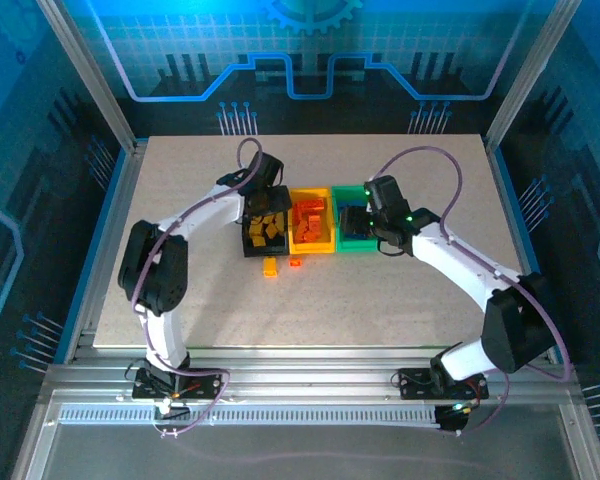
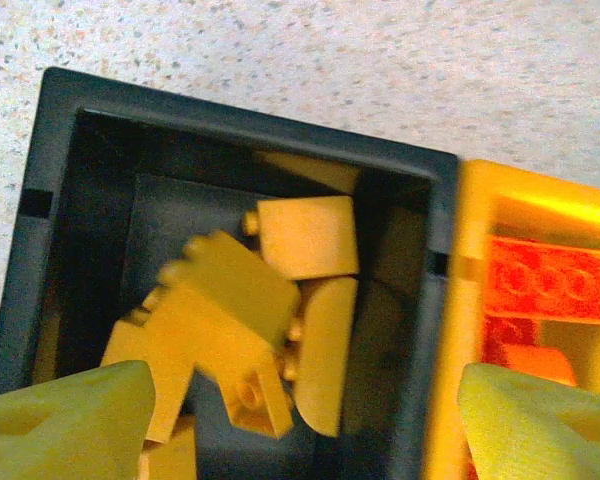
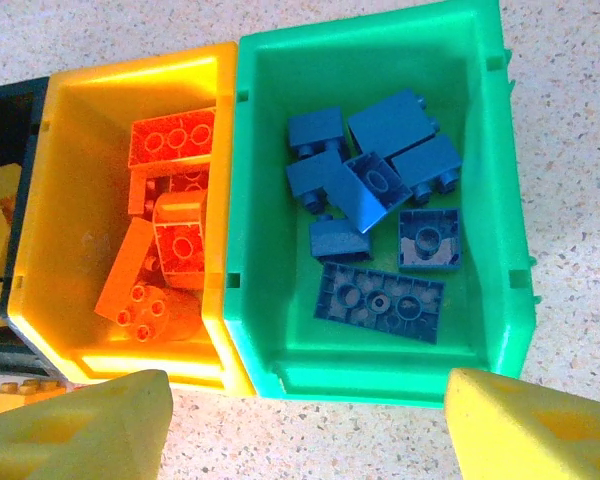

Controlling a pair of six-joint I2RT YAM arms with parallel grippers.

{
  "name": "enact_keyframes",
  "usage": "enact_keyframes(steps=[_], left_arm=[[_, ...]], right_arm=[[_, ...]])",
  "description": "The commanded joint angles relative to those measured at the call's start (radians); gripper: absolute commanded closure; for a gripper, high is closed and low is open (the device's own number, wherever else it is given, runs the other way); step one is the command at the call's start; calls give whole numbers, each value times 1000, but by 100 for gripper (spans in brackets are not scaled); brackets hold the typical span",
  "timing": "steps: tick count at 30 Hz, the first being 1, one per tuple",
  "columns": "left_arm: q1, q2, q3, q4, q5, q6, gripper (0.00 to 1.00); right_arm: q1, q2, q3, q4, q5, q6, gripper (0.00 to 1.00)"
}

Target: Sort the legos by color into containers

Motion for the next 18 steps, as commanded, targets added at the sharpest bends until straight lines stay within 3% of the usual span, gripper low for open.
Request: enact_keyframes(steps=[1,9,18], left_arm=[[-56,-186,-77,-9,1,18,18],[-191,-525,-558,89,-22,-46,16],[-255,-387,-689,294,-75,-21,16]], right_arm=[[-19,-30,-7,-3,1,10,26],[-34,-29,-32,19,-19,15,26],[-36,-21,-24,16,-34,26,26]])
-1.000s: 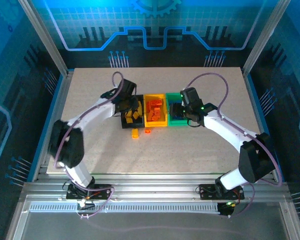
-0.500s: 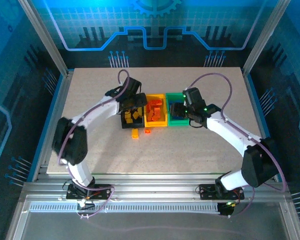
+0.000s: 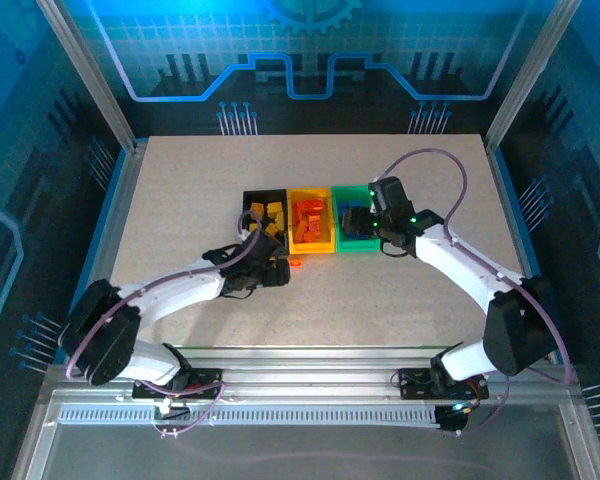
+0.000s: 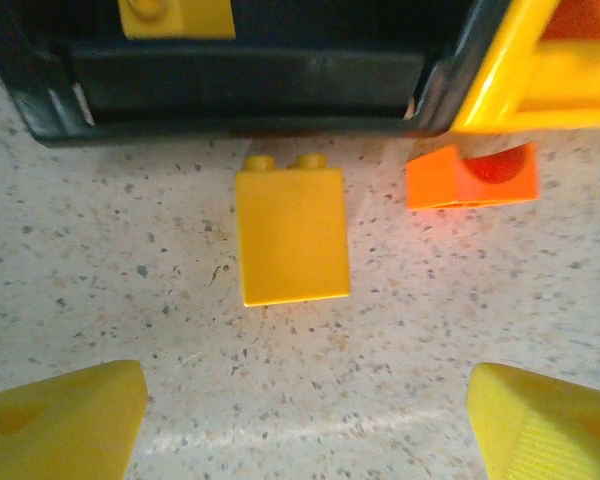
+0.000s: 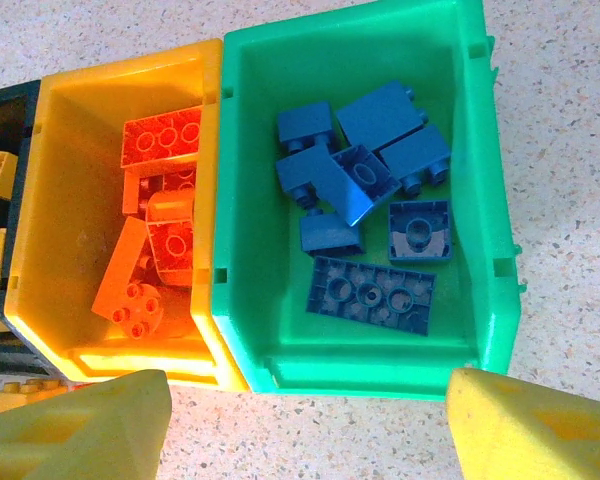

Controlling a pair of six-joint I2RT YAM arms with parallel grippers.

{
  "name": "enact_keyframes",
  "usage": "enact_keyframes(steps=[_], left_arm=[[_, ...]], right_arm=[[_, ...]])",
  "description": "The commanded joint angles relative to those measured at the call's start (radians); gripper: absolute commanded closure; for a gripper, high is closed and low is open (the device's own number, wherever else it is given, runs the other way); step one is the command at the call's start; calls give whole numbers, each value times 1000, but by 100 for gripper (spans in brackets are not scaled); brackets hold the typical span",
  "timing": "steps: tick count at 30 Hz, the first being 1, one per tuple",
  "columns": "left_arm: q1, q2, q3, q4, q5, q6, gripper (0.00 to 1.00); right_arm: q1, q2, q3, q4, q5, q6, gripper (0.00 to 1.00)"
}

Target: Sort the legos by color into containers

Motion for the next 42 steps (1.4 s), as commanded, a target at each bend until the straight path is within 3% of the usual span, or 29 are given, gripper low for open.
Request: enact_keyframes(steps=[1,7,11,15,21,27,33,42], left_arm=[[-5,68,-2,132,-61,16,18],[17,183,30,172,-116,20,32],[29,239,44,203,-121,32,36],[29,250,45,216,-111,33,52],[11,78,-21,164,-95,-10,67],[-9,-133,75,-19,-108,-17,66],[155,91,318,-46,1,0,69],[222,413,573,-105,-2,-11,67]], right_arm=[[-12,-10,1,4,-6,16,26],[-12,-39,2,-14,-2,11,26],[-12,-59,-3,-20,1,9,26],[-12,-69,-3,-31,-3,8,26],[-8,-87,-28,-37,-3,6,26],[11,-93,-71,-26,-9,9,26],[91,-93,-130,-16,10,3,26],[301,-155,-226,34,75,-5,26]])
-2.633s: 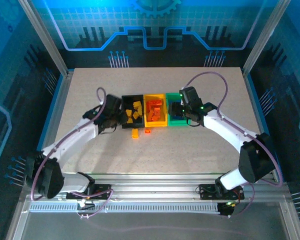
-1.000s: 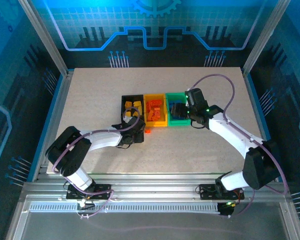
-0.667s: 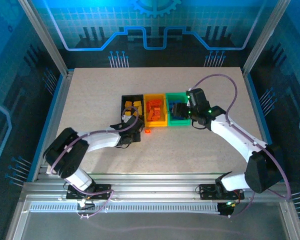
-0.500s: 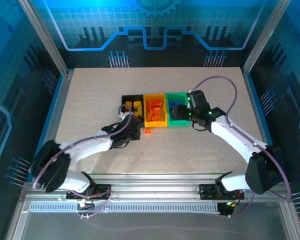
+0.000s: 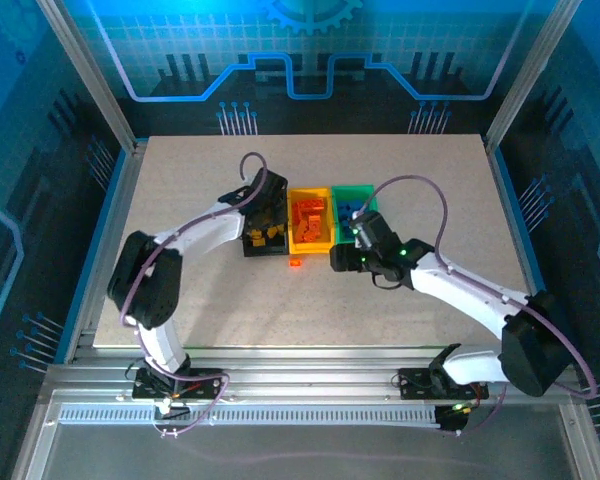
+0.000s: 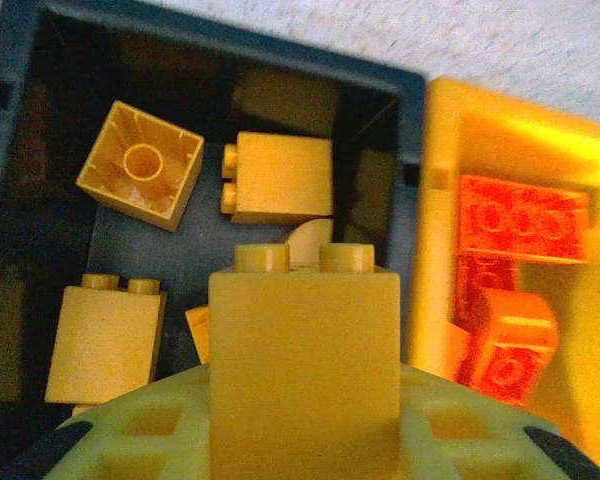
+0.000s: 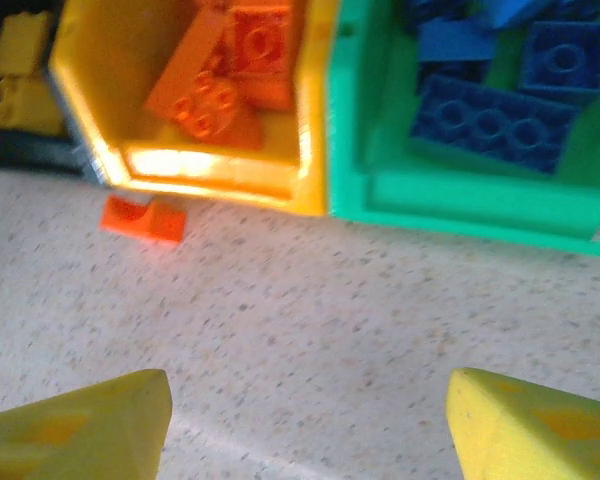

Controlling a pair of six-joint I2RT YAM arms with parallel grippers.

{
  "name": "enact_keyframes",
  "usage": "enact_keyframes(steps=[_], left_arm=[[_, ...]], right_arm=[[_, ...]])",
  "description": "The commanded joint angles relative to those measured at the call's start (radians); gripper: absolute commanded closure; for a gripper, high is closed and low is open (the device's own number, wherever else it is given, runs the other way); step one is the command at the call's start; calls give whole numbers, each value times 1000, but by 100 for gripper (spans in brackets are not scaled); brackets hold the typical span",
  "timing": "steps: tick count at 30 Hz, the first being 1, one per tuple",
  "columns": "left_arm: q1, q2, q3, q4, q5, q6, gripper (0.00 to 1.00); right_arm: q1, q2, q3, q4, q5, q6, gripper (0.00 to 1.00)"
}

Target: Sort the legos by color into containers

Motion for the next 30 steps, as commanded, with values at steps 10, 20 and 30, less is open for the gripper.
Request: enact_keyframes(steps=[10,20,30], left_arm=[[46,-92,10,-10,143,-55,11],[45,-462,-154,1,225,-76,1],[46,-671,-346,-41,193,-96,1]], right_arm=[[244,195,37,172,137,35,24],[267,509,232,235,252,69,23],[255,700,394,144,337,140,34]])
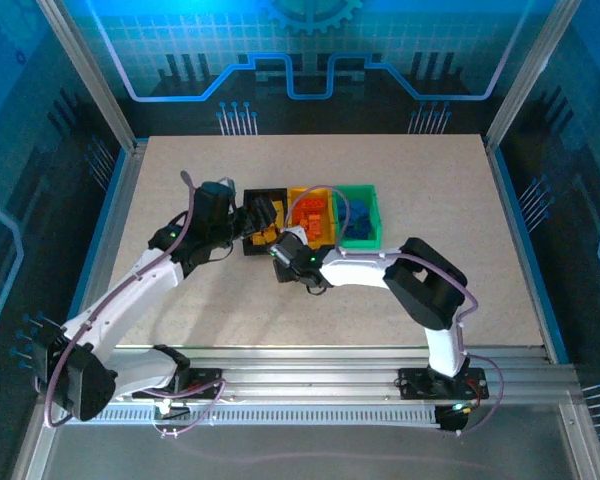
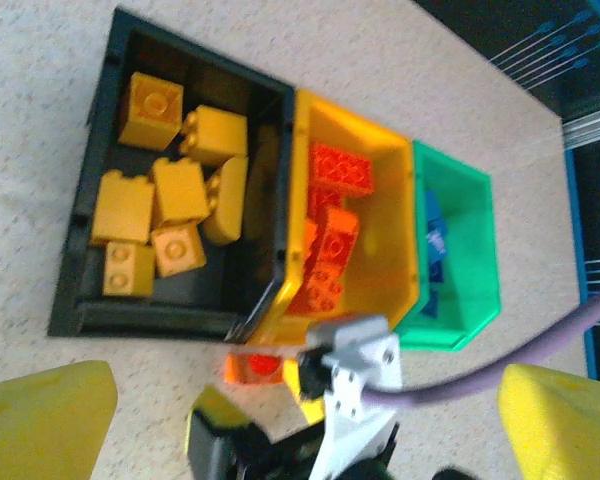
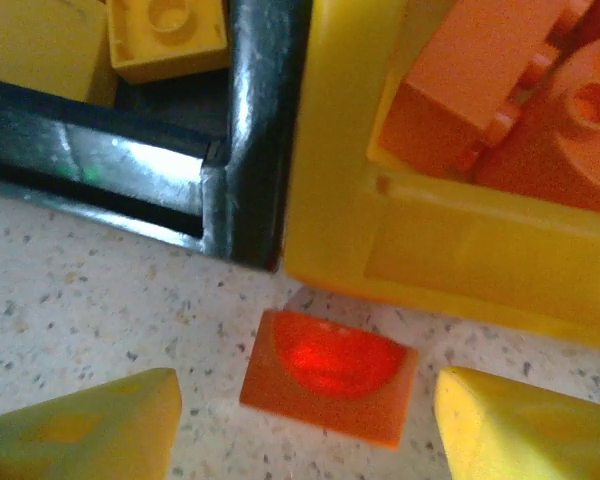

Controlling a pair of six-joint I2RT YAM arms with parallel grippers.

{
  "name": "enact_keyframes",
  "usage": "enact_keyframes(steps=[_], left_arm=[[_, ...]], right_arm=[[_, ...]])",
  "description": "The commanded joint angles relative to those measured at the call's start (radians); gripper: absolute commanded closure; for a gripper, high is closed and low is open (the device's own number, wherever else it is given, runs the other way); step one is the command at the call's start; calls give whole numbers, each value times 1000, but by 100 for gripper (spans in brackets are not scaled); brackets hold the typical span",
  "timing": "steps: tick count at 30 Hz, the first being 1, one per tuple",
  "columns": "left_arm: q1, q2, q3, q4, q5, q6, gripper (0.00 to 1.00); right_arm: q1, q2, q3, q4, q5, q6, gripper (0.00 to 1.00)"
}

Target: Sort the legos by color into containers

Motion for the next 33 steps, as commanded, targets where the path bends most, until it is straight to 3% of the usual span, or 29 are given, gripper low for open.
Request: enact_keyframes(steps=[1,10,14,18,22,27,33], left_arm=[[2,-47,-41,-32,-7,-13,1],[3,-59,-78,-42,-14,-14,1],[3,-57,-82,-48,-26,-9,1],[3,-69,-85,-64,-54,6,1],[6,-83,-88,-90,-104,23,1],[8,-88,-97,-91,-128,28,1],[17,-84,-98,-83,-148,43,1]], right_arm=[[-2,43,43,-41,72,45,38],[-6,1,-25,0,24,39,66],[-2,-106,-125,7,-19,40,68],[5,-314,-229,-18,-68,8,68],[-38,-430,-162,-130,-77,-85,67],[-191,-282,61,-293,-214,-120,69],[-278,-117,227,-285,-236,-141,67]])
